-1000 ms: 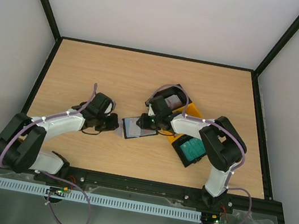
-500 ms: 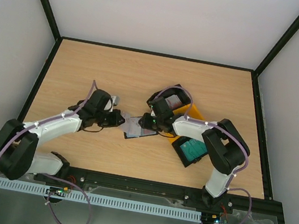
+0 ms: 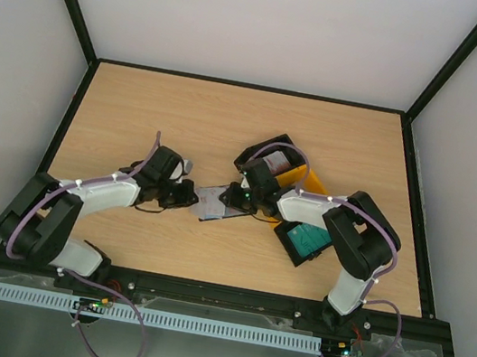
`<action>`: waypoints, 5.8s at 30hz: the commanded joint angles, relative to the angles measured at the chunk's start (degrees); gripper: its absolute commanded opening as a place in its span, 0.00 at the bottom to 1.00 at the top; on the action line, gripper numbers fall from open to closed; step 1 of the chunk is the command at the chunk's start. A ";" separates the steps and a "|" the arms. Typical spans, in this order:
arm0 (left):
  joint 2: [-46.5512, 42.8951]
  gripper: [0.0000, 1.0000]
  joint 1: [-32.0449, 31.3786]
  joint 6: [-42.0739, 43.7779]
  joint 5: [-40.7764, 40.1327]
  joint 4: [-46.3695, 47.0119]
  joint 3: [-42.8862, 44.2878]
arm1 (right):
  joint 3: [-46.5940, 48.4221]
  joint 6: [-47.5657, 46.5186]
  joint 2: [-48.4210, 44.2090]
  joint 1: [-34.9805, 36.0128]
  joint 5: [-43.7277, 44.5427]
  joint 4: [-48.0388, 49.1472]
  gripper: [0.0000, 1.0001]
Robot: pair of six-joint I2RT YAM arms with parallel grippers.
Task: Put the credit cards into the card holder
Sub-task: Insert the credit card into the card holder.
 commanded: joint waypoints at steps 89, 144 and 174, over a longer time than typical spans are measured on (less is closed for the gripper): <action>0.72 0.03 1.12 1.94 -7.85 -6.93 -0.09 | 9.49 -19.73 9.43 -2.54 -9.83 -16.04 0.02; 2.02 0.02 -8.08 -17.93 -5.69 31.37 -6.21 | -0.05 -4.34 -4.39 -0.32 30.33 -23.29 0.36; 12.91 0.03 -8.46 -20.02 -7.57 37.40 -4.82 | -2.97 -12.14 -3.36 -3.14 10.93 -13.83 0.51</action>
